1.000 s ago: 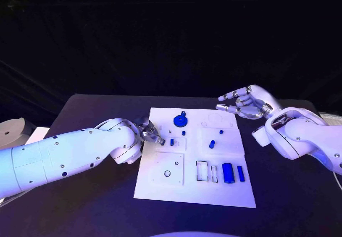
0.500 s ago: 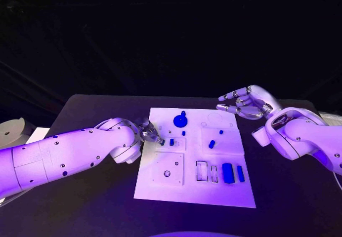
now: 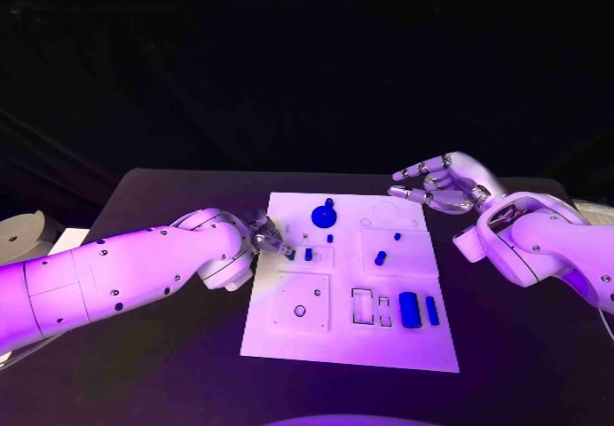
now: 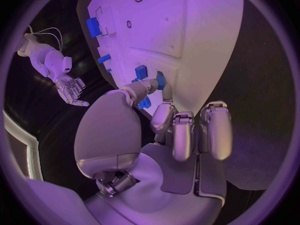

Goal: Assemble the parts on the task board

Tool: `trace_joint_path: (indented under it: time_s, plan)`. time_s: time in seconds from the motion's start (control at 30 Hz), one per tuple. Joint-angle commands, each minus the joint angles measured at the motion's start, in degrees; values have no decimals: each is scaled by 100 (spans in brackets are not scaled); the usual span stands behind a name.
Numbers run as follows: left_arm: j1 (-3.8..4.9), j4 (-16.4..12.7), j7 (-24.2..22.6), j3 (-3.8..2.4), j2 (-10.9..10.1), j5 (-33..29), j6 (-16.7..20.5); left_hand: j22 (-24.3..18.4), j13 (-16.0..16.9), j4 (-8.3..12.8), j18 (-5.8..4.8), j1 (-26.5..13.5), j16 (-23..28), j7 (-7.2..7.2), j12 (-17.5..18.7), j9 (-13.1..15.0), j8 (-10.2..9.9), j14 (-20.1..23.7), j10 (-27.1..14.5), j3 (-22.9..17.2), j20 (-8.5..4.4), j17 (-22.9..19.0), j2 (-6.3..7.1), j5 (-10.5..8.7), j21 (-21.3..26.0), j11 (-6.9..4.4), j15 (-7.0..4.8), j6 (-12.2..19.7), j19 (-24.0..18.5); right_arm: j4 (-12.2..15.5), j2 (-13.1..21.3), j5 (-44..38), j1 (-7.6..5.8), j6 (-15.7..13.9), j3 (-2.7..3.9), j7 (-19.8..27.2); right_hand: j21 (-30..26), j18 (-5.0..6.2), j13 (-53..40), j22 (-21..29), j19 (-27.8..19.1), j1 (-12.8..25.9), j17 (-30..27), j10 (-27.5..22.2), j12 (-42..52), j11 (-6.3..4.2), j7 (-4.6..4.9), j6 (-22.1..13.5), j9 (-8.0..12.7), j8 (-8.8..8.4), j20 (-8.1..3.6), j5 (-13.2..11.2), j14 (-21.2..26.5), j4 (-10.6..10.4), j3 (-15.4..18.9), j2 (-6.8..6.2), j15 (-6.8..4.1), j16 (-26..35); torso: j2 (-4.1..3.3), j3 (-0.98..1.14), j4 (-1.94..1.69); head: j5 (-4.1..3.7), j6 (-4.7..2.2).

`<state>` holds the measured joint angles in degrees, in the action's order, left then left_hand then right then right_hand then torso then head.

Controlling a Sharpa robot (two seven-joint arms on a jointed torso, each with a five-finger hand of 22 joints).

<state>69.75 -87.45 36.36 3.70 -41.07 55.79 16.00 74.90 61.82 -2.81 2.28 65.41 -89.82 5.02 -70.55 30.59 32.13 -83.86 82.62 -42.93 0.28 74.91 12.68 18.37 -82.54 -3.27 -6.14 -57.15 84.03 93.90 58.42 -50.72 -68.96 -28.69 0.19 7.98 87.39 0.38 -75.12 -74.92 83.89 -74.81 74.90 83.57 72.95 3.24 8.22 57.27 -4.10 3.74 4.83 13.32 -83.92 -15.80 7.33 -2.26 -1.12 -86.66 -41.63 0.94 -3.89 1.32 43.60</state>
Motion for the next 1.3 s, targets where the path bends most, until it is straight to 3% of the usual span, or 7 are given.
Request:
trace_joint_path:
  time_s: [0.03,0.83,1.07,1.3]
  plan:
    - [-41,13,23,35,43,-143,-395,1216,27,69,-68,-49,-18,-505,-39,-7,-38,-614,107,7,-47,1509,-65,72,-41,-66,-38,-565,398,4,-5,-27,0,32,0,48,-29,77,-595,-1061,355,-4,926,-54,-30,-3,-8,-2,-8,6,21,21,-475,4,41,34,10,27,4,-1,-2,-1,7]
    - [-13,130,2,35,154,-69,-579,1258,116,240,-87,-139,-18,-545,-44,23,-157,-614,176,169,-47,1509,-87,355,-122,-92,-48,-775,423,-12,-27,-28,1,45,0,60,-28,76,-591,-1063,356,-25,925,-57,-36,-3,-9,-1,-8,6,21,46,-475,15,44,47,9,29,0,-1,1,13,4]
    - [11,183,3,35,211,-59,-652,1270,185,225,-92,-190,-18,-557,-80,24,-168,-614,206,215,-46,1509,-148,378,-146,-99,-51,-831,431,-12,-30,-28,1,45,0,61,-27,75,-589,-1066,358,-33,925,-58,-38,-4,-10,-1,-8,5,21,57,-475,19,46,50,8,29,2,-2,-3,8,12]
    - [34,242,25,35,258,-57,-956,1282,270,197,-97,-270,-18,-574,-125,22,-185,-614,242,286,-43,1509,-232,381,-169,-107,-54,-898,438,-9,-30,-28,1,46,0,60,-27,75,-589,-1065,358,-34,925,-58,-38,-4,-10,-1,-8,5,21,59,-475,20,46,50,8,29,5,-3,-4,3,12]
